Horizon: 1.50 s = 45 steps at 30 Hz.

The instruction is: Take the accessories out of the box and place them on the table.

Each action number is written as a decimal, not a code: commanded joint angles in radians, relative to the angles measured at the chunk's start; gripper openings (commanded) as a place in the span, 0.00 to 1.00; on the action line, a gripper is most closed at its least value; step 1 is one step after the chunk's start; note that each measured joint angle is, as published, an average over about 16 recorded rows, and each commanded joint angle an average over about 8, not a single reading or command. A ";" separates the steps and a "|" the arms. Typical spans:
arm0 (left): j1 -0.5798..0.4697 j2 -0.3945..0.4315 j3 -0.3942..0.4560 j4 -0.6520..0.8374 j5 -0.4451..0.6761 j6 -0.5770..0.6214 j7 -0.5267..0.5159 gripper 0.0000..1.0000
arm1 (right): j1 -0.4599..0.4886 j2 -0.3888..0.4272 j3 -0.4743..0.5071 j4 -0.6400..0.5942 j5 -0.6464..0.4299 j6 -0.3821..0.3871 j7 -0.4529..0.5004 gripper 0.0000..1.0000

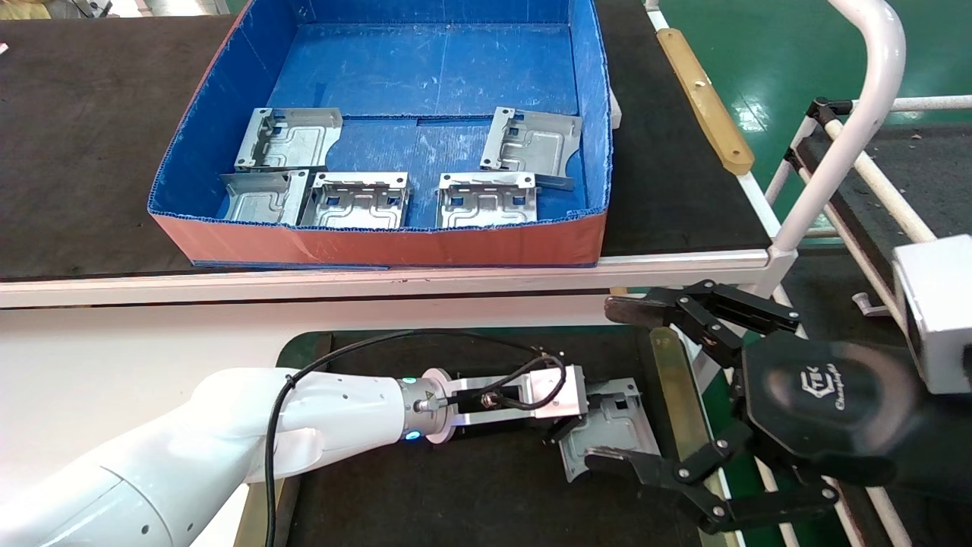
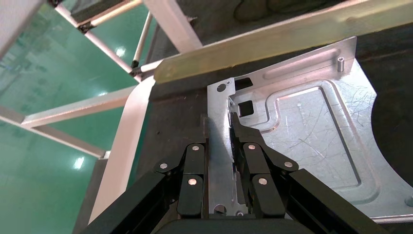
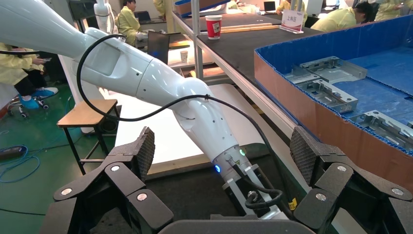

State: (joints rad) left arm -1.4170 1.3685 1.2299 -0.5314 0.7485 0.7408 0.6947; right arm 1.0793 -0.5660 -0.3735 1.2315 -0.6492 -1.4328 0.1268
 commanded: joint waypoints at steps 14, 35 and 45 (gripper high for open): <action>0.001 0.001 0.039 0.001 -0.062 0.012 0.044 1.00 | 0.000 0.000 0.000 0.000 0.000 0.000 0.000 1.00; 0.009 -0.013 0.013 -0.014 -0.049 0.024 0.022 1.00 | 0.000 0.000 0.000 0.000 0.000 0.000 0.000 1.00; 0.059 -0.125 -0.132 -0.125 -0.045 0.134 -0.114 1.00 | 0.000 0.000 0.000 0.000 0.000 0.000 0.000 1.00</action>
State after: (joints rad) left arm -1.3580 1.2431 1.0978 -0.6567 0.7038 0.8753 0.5807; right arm 1.0790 -0.5659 -0.3734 1.2312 -0.6491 -1.4326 0.1267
